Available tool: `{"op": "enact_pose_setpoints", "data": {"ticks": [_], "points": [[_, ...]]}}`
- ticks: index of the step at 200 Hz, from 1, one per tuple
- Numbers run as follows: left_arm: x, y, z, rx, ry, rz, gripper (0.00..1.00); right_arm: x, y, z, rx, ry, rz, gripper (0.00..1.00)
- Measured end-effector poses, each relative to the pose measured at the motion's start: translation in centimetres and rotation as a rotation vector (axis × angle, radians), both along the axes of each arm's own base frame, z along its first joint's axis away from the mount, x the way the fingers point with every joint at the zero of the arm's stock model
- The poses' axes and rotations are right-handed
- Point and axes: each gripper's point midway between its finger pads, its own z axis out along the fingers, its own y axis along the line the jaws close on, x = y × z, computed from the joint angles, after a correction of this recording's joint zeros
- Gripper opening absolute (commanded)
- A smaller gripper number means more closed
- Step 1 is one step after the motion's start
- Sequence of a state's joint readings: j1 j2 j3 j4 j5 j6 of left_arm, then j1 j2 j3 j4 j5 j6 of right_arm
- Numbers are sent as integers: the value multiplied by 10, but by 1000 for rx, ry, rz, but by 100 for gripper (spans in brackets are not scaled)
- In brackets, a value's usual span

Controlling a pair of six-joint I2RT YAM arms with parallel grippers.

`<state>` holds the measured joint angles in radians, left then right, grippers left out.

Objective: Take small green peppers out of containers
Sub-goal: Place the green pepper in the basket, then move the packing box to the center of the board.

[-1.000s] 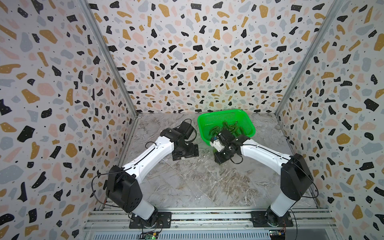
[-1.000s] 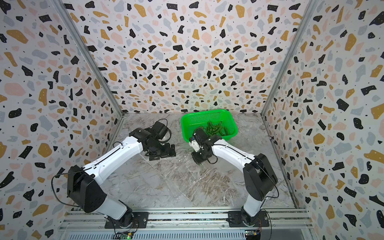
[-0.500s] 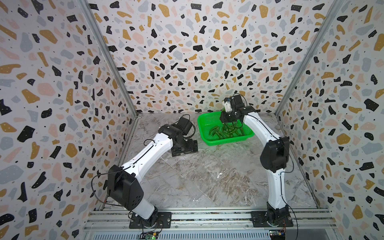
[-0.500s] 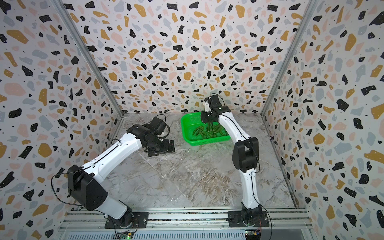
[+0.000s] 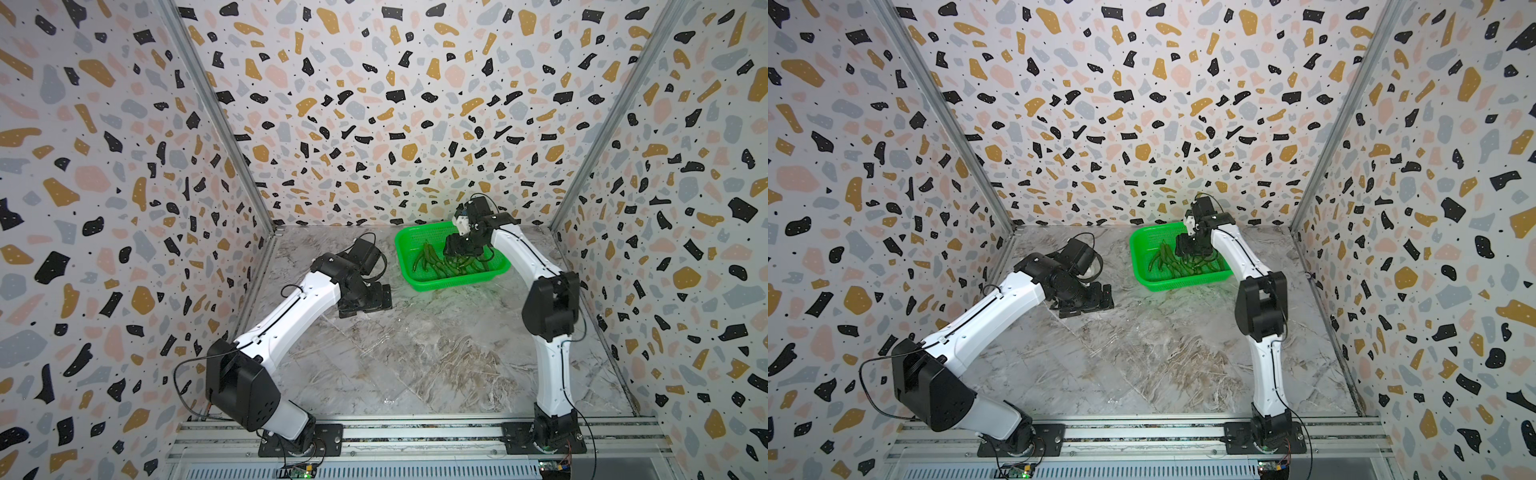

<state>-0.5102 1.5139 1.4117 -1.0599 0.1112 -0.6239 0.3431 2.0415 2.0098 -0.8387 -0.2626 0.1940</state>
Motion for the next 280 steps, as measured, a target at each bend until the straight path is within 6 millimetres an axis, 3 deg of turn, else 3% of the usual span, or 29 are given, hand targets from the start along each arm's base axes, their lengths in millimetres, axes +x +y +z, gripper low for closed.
{"op": "enact_pose_setpoints", "data": {"ticks": [22,32,43,56,75,94,112,130,147,171,203,220,230,236,243,263,280], "points": [[4,1,-6,8,16,5,96,-63,21,62,53,-105,116,67],[7,3,-8,8,21,14,96,-94,34,74,69,-123,181,67],[11,6,-9,8,24,27,96,-124,48,73,76,-115,247,66],[16,12,-9,2,23,49,96,-158,62,54,66,-64,321,65],[22,20,-7,-4,16,76,96,-197,69,0,7,69,383,64],[28,27,-5,-8,6,93,96,-227,59,-55,-74,202,396,62],[31,29,-3,-11,-2,96,96,-245,46,-87,-140,274,385,53],[32,28,-3,-17,-3,92,96,-246,34,-103,-188,288,347,27],[33,26,-2,-27,-7,90,96,-239,22,-110,-211,290,290,14],[33,25,-4,-33,-8,88,96,-221,-8,-116,-215,305,161,9],[35,27,-9,-25,-4,85,96,-195,-77,-109,-221,314,-90,9],[40,33,-17,-4,8,96,96,-185,-116,-105,-238,318,-220,16],[46,41,-22,9,16,115,96,-183,-138,-105,-252,336,-297,33],[50,48,-26,18,20,134,96,-183,-150,-105,-259,350,-342,50],[56,56,-29,26,23,158,96,-183,-164,-106,-273,365,-382,59],[81,88,-34,57,17,247,96,-181,-193,-101,-315,382,-458,65],[108,115,-30,83,-22,309,100,-169,-197,-83,-316,339,-472,68]]}}
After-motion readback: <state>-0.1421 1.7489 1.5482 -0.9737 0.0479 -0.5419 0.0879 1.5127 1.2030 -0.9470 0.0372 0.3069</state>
